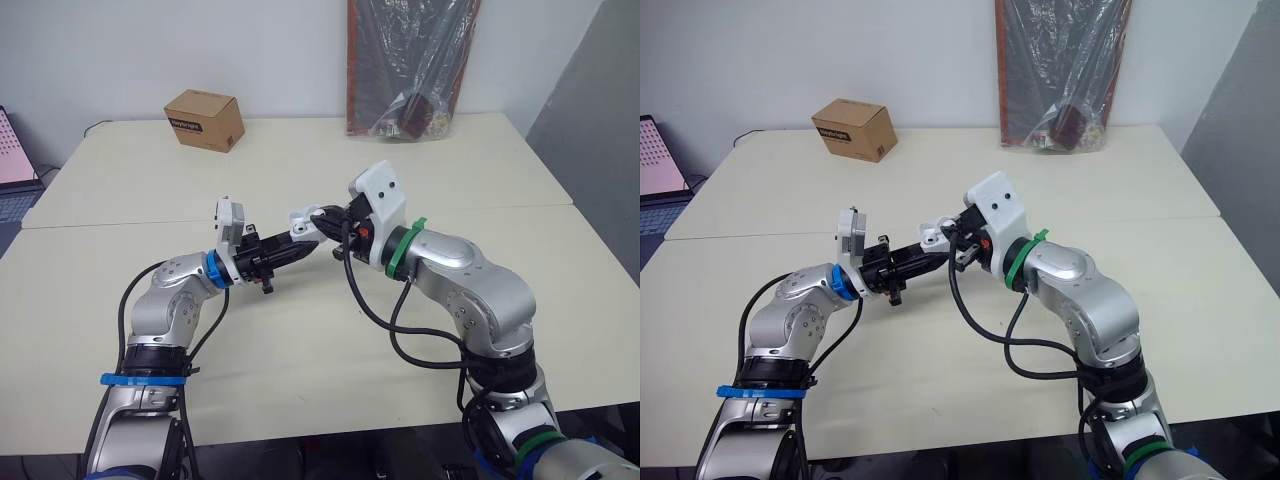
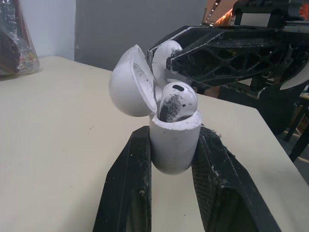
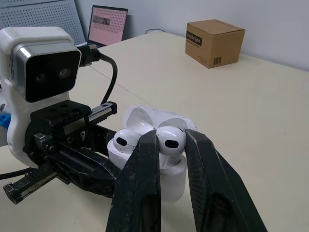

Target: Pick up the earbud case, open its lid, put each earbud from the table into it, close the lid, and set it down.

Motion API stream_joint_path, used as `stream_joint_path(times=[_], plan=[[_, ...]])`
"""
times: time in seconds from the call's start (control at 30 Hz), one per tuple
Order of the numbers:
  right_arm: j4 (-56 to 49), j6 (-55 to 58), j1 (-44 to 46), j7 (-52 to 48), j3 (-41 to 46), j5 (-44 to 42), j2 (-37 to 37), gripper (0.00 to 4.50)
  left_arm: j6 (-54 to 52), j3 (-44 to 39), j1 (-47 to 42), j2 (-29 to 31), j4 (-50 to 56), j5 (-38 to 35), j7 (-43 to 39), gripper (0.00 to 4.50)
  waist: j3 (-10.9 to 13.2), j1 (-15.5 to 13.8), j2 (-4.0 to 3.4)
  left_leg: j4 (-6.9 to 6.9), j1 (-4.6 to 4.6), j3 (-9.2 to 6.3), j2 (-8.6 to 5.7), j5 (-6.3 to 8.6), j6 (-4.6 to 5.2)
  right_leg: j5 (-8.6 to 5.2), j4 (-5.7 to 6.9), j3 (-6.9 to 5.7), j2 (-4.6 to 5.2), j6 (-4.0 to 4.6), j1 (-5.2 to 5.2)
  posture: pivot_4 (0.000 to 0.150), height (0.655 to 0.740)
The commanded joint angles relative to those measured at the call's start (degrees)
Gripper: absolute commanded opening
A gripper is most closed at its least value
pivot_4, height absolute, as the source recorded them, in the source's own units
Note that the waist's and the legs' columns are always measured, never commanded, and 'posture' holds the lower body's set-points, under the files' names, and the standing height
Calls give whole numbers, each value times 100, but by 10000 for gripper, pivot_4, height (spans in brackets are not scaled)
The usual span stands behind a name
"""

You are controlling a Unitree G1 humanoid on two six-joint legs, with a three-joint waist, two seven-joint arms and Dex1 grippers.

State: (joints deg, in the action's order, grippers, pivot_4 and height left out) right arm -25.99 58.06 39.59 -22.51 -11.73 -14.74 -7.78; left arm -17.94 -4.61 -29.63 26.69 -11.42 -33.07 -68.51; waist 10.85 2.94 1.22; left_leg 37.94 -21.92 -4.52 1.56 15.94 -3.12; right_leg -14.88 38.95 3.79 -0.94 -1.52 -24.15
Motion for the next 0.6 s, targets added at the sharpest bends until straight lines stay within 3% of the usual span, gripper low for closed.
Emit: stream_joint_path(times=[0.03, 0.53, 0.6], plan=[[-92, -259, 18, 155, -261, 248, -161, 3819, -9, -182, -144, -26, 394, -226, 55, 7605, 0, 1, 0, 0, 0, 0, 0, 0, 0, 0, 0, 1, 0, 0, 0, 1500, 7400], [-206, -247, -78, 123, -323, 106, -176, 3819, 136, -70, 27, -76, 799, -91, 244, 7605, 0, 2, 0, 0, -2, 0, 0, 0, 0, 0, -2, 1, 0, 0, 0, 1500, 7400], [-211, -328, -70, 178, -257, 106, -132, 11187, 136, -80, 51, -67, 807, -91, 231, 7605, 0, 2, 0, 0, -2, 0, 0, 0, 0, 0, -2, 1, 0, 0, 0, 1500, 7400]])
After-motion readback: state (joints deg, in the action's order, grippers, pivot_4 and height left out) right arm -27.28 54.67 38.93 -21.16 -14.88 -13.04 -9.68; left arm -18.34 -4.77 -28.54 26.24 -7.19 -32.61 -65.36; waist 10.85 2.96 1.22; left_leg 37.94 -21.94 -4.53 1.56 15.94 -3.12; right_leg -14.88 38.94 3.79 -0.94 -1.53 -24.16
